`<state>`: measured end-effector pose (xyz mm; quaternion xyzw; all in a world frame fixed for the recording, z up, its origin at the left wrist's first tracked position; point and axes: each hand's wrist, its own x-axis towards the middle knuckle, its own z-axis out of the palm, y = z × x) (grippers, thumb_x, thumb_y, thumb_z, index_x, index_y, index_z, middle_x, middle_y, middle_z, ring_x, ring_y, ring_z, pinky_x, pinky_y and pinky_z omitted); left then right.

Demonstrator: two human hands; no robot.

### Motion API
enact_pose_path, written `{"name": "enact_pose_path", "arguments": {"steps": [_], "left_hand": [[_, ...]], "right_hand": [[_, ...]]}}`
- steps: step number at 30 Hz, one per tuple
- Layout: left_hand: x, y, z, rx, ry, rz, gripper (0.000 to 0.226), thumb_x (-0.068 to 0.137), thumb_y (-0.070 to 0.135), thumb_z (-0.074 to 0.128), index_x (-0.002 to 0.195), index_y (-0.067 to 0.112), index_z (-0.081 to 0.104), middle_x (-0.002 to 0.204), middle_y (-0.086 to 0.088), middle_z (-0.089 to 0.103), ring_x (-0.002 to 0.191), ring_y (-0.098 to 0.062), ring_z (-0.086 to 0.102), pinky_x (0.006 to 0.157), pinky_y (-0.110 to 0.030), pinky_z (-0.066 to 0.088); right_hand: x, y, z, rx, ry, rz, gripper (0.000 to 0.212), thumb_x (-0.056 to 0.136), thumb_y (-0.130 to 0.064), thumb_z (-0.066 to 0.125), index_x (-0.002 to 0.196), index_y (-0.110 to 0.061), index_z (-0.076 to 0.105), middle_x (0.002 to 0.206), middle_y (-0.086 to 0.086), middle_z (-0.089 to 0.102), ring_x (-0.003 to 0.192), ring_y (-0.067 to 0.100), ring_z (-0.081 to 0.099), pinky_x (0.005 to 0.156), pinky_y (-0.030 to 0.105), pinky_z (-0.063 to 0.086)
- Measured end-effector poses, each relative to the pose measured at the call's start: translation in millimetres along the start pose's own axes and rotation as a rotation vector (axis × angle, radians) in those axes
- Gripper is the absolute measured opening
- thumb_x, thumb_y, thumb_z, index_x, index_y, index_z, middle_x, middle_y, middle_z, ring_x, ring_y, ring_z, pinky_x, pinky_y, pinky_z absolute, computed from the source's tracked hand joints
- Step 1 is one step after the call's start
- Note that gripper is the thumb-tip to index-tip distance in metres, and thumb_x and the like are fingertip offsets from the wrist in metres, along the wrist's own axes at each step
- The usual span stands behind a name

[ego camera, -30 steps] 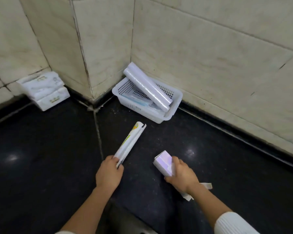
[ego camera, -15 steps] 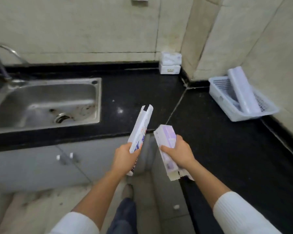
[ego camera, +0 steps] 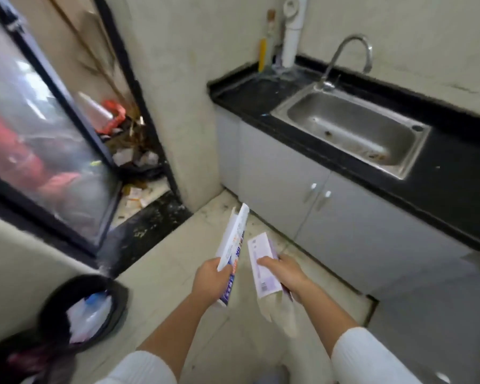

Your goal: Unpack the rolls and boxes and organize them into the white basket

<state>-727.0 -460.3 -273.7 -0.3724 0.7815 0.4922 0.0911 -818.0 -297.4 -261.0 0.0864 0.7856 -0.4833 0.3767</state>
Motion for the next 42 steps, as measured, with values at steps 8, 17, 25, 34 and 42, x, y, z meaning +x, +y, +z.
{"name": "enact_pose_path", "arguments": {"steps": [8,17,25,34,42], "left_hand": [[-11.8,-210.3,-188.8,-0.077,0.065,-0.236,0.018,0.087,0.019,0.053,0.091,0.007,0.066,0.085,-0.011,0.069,0.073,-0.027,0.067,0.059,-0.029,0.053],[15.0,-406.1,-299.2,-0.234,0.134,-0.528,0.017,0.088,0.009,0.052,0.079,0.000,0.062,0.076,-0.016,0.067,0.071,-0.028,0.065,0.055,-0.026,0.045],[132.1,-548.7,-292.2,-0.231,0.195,-0.596,0.016,0.085,0.015,0.053,0.081,0.000,0.059,0.084,-0.018,0.064,0.077,-0.031,0.060,0.063,-0.032,0.040],[213.1,-644.2,-271.9,-0.317,0.211,-0.509,0.028,0.088,0.025,0.058,0.116,0.027,0.056,0.128,-0.007,0.059,0.103,-0.022,0.059,0.084,-0.035,0.047],[163.5,-579.0,-296.0,-0.218,0.212,-0.501,0.040,0.092,0.024,0.056,0.131,0.012,0.055,0.136,-0.012,0.055,0.121,-0.029,0.054,0.085,-0.027,0.039]], "right_hand": [[-5.2,-8.7,264.9,-0.117,-0.228,0.115,0.033,0.073,-0.026,0.062,0.096,-0.003,0.063,0.080,0.011,0.065,0.061,0.025,0.061,0.053,0.023,0.043],[14.8,32.4,507.1,-0.134,-0.262,0.249,0.036,0.074,-0.040,0.075,0.090,-0.014,0.055,0.091,0.006,0.062,0.077,0.021,0.062,0.057,0.030,0.044],[127.7,98.4,643.9,-0.116,-0.325,0.324,0.029,0.076,-0.029,0.072,0.096,-0.010,0.065,0.095,0.013,0.070,0.080,0.027,0.066,0.063,0.031,0.049],[218.4,158.5,718.5,-0.009,-0.331,0.368,0.013,0.082,-0.025,0.067,0.085,-0.013,0.065,0.100,0.014,0.066,0.112,0.033,0.057,0.095,0.045,0.050],[157.1,105.0,672.0,-0.012,-0.276,0.291,0.021,0.087,-0.019,0.065,0.100,-0.003,0.065,0.091,0.012,0.062,0.082,0.024,0.060,0.071,0.030,0.053]]}}
